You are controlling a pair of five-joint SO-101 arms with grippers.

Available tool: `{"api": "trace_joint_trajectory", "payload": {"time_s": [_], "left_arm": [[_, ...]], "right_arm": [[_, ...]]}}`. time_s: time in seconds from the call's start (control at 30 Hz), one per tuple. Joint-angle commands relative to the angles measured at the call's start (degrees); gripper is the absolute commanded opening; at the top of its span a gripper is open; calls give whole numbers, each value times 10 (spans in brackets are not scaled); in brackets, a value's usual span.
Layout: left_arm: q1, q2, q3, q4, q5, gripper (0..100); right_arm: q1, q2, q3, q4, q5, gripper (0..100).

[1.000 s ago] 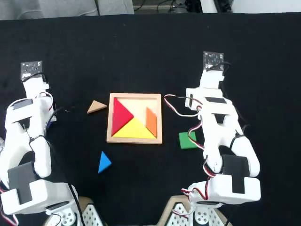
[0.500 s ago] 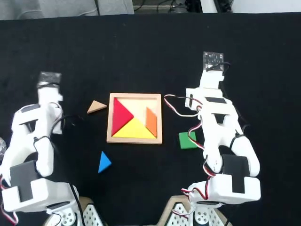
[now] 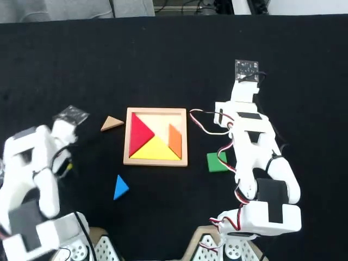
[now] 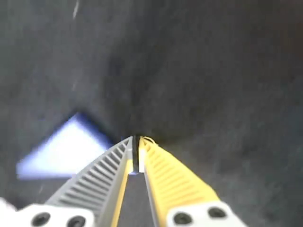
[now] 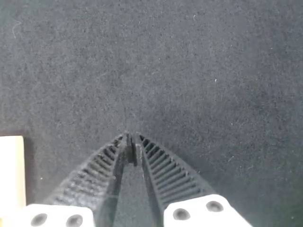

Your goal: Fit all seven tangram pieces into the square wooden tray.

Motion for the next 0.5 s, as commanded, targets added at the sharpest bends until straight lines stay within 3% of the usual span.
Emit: {"api": "trace_joint_trajectory", "payload": {"time_s": [0.0, 0.17, 0.33, 0.47], "left_arm": [[-104, -156, 44, 5, -74, 30], [-132, -324, 79, 5, -29, 33], [-79, -385, 128, 5, 166, 48], [-69, -384, 128, -11, 325, 187]], "right_arm": [[-4, -6, -30, -11, 4, 11], [-4, -6, -30, -11, 4, 11], [-4, -5, -30, -11, 4, 11], [-4, -4, -29, -11, 4, 11]]}}
